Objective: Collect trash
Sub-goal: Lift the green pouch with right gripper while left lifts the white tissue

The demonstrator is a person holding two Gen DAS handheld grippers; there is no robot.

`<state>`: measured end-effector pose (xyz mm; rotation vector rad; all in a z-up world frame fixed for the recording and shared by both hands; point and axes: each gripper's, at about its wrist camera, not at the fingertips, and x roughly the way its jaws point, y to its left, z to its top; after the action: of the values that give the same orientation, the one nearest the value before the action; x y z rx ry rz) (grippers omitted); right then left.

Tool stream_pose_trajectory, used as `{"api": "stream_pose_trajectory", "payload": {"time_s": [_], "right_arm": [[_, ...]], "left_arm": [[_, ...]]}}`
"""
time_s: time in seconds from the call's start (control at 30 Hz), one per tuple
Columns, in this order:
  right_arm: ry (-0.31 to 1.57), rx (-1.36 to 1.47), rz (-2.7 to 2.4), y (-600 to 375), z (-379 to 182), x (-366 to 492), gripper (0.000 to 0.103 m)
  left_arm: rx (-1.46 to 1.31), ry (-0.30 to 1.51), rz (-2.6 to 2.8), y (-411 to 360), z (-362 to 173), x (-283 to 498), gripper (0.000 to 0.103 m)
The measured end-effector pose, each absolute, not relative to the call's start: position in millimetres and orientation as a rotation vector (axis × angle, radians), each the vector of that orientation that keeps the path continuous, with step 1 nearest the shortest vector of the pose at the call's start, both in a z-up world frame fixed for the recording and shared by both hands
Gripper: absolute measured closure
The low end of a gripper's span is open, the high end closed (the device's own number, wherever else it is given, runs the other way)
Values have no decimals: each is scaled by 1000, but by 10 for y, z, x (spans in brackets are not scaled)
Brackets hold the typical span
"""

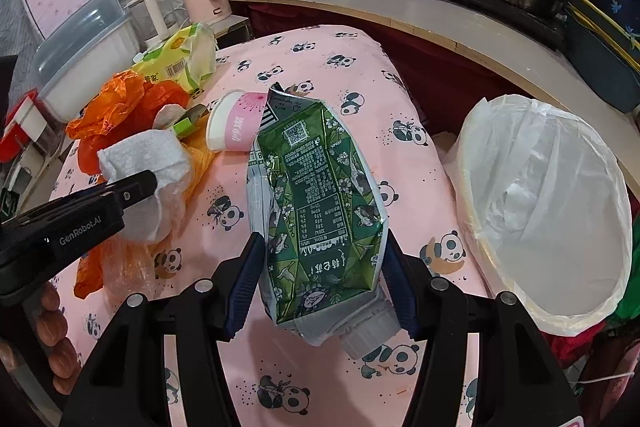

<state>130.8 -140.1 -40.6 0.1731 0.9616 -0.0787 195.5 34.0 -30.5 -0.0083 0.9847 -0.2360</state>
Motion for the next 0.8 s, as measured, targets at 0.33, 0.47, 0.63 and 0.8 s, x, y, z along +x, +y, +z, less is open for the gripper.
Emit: {"api": "stream_pose_trajectory", "payload": {"time_s": [0.33, 0.47, 0.63, 0.8], "right_arm": [[909, 177, -76, -1407, -180, 1194, 47], [872, 178, -76, -1416, -11, 1102, 47], [821, 190, -96, -1498, 215, 959, 47], [796, 207, -121, -1625, 325, 828, 47]], "left_arm": [[-50, 915, -281, 412, 104, 1750, 86], [-72, 887, -303, 421, 332, 1661, 86], [-90, 863, -349, 406, 581, 1576, 86], [-111, 866, -402, 405, 759, 1530, 85]]}}
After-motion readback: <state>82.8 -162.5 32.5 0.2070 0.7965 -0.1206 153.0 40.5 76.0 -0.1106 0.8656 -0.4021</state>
